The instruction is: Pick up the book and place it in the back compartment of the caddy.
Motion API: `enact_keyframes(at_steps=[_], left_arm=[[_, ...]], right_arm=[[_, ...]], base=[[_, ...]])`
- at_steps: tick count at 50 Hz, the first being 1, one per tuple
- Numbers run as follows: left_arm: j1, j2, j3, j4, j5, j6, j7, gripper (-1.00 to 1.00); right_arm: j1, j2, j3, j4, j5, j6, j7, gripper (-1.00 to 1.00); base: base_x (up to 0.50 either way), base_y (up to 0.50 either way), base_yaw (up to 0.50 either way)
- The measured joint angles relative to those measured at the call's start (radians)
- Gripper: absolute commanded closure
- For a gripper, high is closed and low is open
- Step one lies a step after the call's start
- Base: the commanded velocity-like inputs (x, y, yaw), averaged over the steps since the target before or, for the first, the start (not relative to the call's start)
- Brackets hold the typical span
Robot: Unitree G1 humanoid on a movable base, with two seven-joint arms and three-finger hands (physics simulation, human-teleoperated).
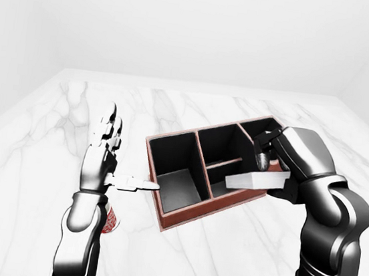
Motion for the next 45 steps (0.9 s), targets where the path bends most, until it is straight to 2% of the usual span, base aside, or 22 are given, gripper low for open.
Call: enact_keyframes(at_steps=[20, 45], left_arm=[[0.000, 0.001, 0.003, -0.006, -0.003, 0.000, -0.001, -1.00], [-0.002, 0.001, 0.004, -0.011, -0.002, 0.000, 0.002, -1.00]], right_arm=[[-0.075, 0.025, 0.061, 0.090, -0.057, 0.000, 0.000, 1.00], [-0.142, 0.036, 0.092, 0.210, -0.077, 0.000, 0.000, 1.00]], base=[[0.00, 0.00, 0.00], [0.00, 0.00, 0.00]])
